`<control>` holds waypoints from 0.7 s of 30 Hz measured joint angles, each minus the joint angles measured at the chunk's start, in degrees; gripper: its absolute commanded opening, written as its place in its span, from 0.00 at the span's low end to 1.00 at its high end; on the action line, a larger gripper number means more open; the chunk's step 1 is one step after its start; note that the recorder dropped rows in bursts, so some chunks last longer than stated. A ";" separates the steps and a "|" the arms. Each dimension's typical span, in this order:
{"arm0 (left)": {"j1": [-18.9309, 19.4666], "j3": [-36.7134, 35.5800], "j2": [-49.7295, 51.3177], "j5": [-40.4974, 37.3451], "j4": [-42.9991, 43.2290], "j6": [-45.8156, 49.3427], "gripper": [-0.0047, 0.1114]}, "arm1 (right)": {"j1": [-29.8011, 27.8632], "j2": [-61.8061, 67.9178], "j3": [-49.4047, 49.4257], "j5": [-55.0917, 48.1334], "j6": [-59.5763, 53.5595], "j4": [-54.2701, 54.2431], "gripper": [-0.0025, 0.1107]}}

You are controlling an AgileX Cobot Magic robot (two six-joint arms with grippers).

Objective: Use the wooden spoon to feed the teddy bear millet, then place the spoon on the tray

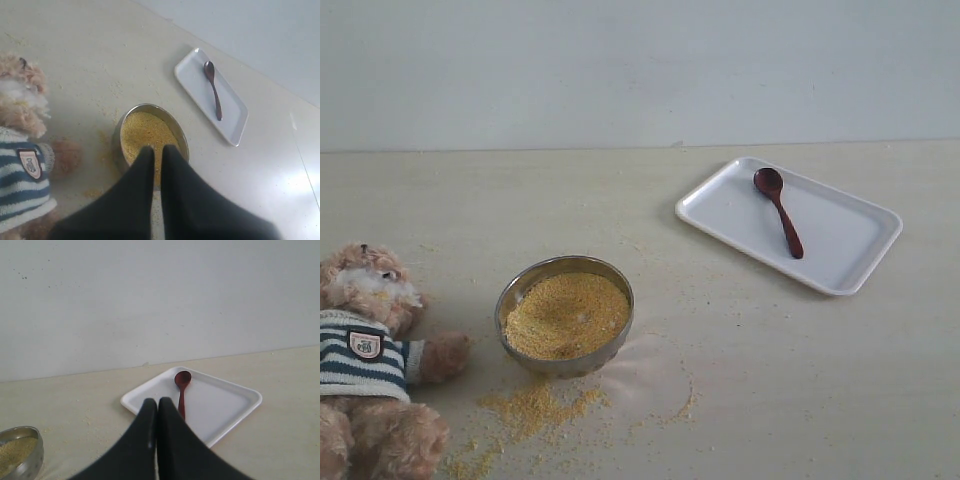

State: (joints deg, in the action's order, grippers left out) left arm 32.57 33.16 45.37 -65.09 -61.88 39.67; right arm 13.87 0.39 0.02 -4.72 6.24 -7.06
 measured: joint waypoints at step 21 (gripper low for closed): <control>-11.26 -0.82 -20.00 21.11 0.86 0.00 0.08 | 0.00 0.00 0.00 0.00 0.00 0.00 0.02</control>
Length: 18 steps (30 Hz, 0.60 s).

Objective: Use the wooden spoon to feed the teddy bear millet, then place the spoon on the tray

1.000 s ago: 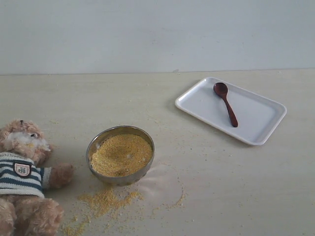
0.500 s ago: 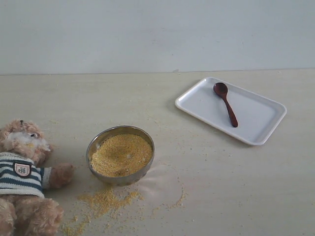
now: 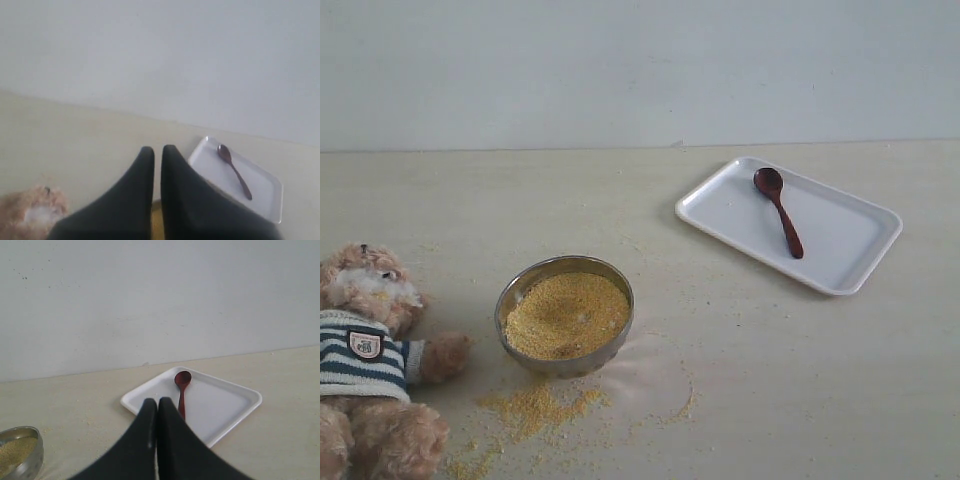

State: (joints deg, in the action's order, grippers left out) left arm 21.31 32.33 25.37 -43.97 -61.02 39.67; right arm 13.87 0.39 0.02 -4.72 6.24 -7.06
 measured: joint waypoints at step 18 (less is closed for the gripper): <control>-14.17 -4.51 -19.68 8.53 5.68 0.00 0.08 | 0.00 -0.01 0.00 0.78 0.00 0.00 0.02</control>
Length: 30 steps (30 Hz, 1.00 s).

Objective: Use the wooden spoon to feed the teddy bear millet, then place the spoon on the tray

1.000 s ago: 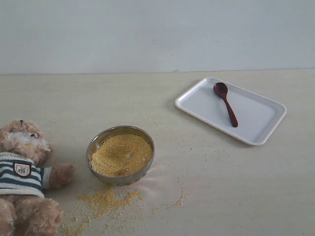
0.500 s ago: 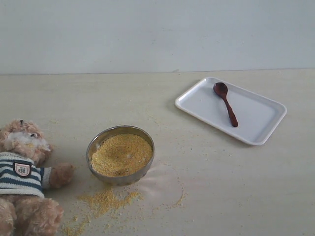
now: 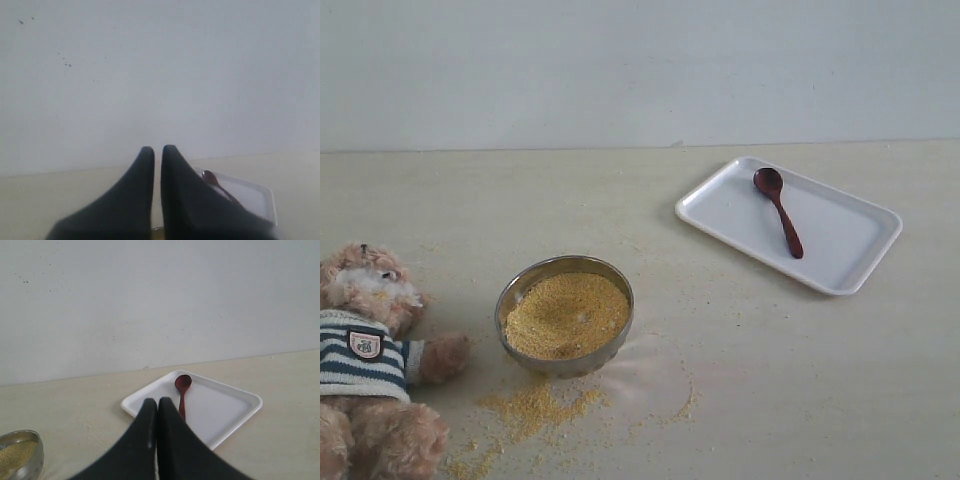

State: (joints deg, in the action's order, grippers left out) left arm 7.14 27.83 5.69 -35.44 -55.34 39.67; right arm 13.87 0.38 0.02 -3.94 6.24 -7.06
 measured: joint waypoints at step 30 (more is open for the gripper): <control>-1.36 -22.13 -5.53 18.46 27.21 -18.77 0.08 | 0.00 -0.10 0.00 0.13 0.00 0.00 0.02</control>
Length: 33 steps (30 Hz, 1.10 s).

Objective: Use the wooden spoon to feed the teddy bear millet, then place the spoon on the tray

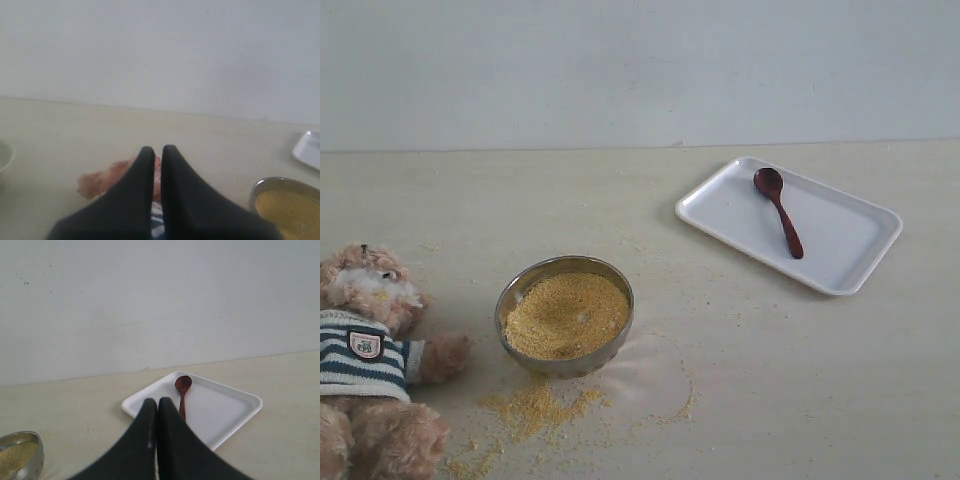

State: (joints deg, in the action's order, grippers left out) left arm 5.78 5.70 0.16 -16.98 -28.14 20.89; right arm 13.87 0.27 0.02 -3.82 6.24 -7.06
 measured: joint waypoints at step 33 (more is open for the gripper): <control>0.00 -5.52 0.00 20.27 22.78 -20.89 0.08 | 0.00 0.00 0.00 0.00 0.00 0.00 0.02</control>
State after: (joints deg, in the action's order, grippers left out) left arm 5.78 0.19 0.16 3.29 -5.35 0.00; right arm 13.87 0.27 0.02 -3.82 6.24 -7.06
